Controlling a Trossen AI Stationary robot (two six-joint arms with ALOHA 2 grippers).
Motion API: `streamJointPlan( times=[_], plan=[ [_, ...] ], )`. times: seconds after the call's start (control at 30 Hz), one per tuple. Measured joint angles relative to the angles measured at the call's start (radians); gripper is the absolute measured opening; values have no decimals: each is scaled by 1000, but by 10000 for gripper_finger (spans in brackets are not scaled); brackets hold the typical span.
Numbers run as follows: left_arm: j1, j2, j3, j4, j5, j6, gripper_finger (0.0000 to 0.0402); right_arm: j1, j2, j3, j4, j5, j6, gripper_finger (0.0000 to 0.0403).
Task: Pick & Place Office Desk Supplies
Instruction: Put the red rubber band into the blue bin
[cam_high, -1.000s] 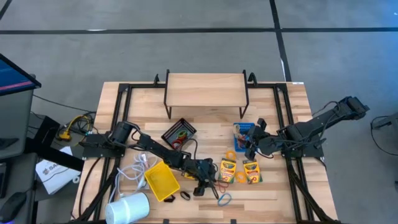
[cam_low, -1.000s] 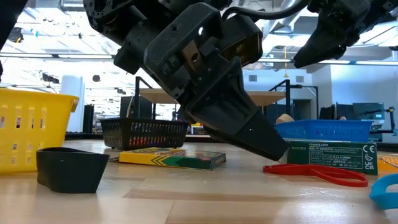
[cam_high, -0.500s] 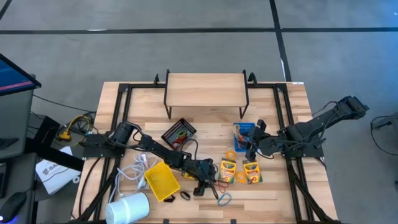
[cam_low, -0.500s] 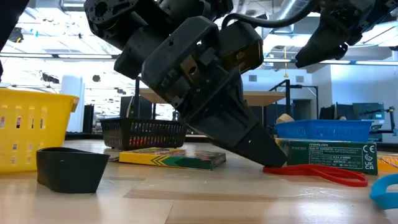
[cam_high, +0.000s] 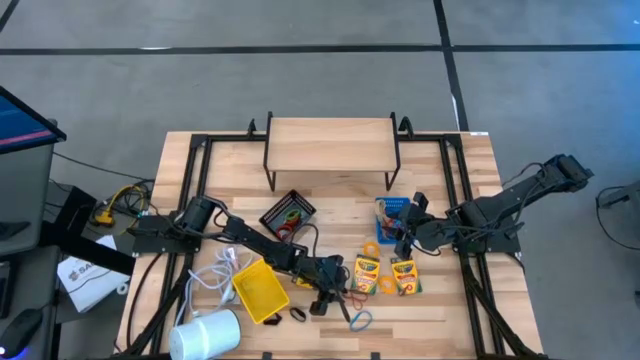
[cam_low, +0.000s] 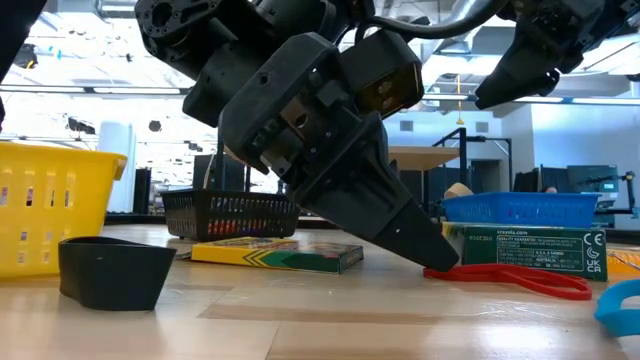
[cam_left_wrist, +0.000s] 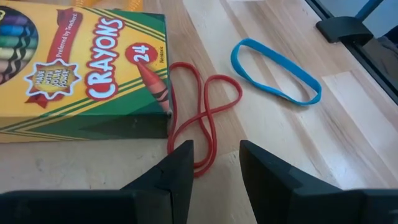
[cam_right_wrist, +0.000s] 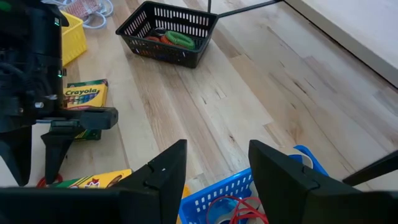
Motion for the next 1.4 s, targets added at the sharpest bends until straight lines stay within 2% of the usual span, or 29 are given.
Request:
streamJointPlan(
  times=[0.63, 0.77, 0.97, 1.23, 1.4],
  plan=[
    [3, 59, -1, 58, -12, 130, 123, 0, 0, 0, 1, 0, 0, 170],
    [1, 44, -2, 53, -14, 135, 91, 0, 0, 0, 0, 0, 0, 170],
    [1, 43, -2, 34, -17, 176, 9, 0, 0, 0, 0, 0, 3, 170],
    [-12, 6, -7, 4, -38, 205, 2, 0, 0, 0, 0, 0, 2, 170],
    [-36, -70, -9, -58, -113, 233, 1, 0, 0, 0, 0, 0, 3, 170]
  ],
)
